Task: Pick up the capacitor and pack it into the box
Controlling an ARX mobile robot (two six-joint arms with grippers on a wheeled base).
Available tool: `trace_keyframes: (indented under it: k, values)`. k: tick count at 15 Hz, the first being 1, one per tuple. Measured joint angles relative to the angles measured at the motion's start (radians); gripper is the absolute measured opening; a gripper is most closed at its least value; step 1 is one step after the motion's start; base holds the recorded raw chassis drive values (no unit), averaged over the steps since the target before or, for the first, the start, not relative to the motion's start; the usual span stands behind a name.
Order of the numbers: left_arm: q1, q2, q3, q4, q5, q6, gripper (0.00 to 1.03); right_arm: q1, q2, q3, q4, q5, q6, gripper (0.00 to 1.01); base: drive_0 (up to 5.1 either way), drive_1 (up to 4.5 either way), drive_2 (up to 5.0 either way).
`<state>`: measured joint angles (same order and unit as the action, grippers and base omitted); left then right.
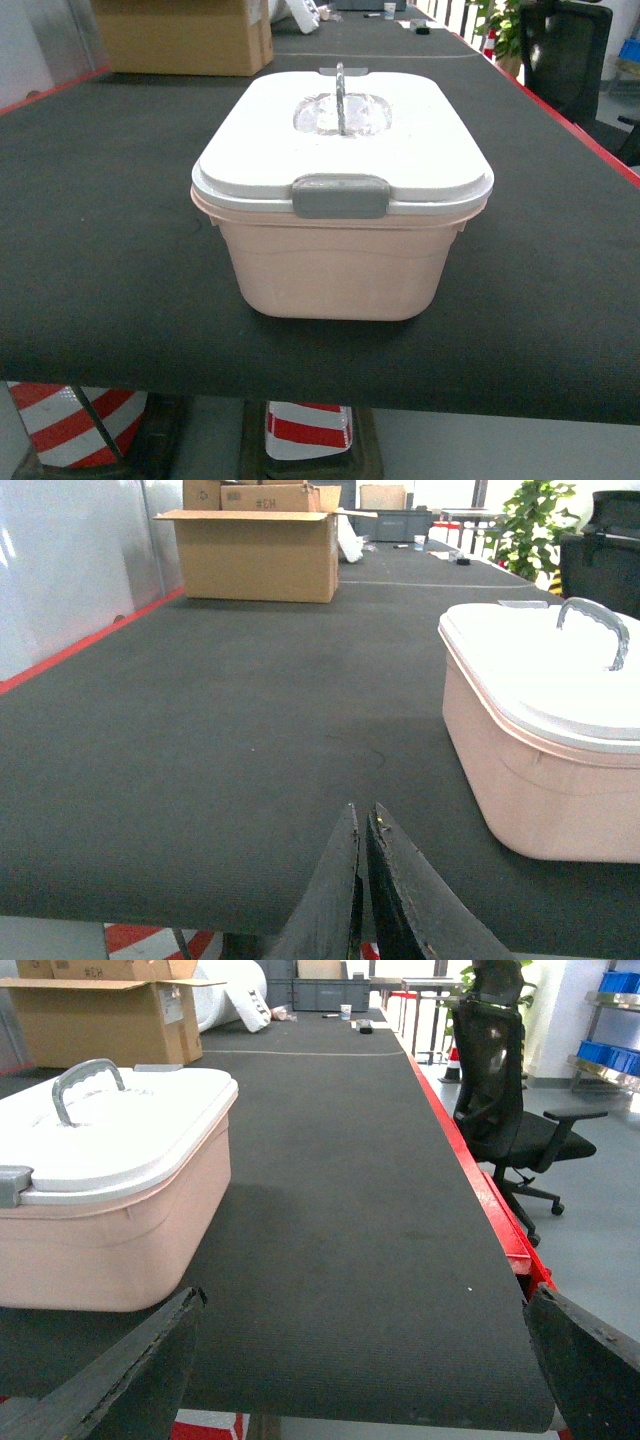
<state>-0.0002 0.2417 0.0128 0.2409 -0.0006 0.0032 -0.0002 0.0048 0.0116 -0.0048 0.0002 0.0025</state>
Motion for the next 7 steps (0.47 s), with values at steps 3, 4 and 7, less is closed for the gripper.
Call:
trace_keyframes:
  k: [3, 4, 7]
  values:
    - [0.0, -0.232, 0.001, -0.233, 0.001, 0.0, 0.02, 0.0, 0.0, 0.0, 0.0, 0.0, 0.0, 0.98, 0.0, 0.0, 0.0]
    - [-0.001, -0.231, 0.0, -0.247, 0.0, 0.0, 0.02, 0.0, 0.0, 0.0, 0.001, -0.001, 0.0, 0.98, 0.0, 0.0, 0.0]
    - [0.0, -0.231, 0.001, -0.25, -0.001, 0.0, 0.02, 0.0, 0.0, 0.0, -0.001, 0.0, 0.0, 0.98, 0.0, 0.0, 0.0]
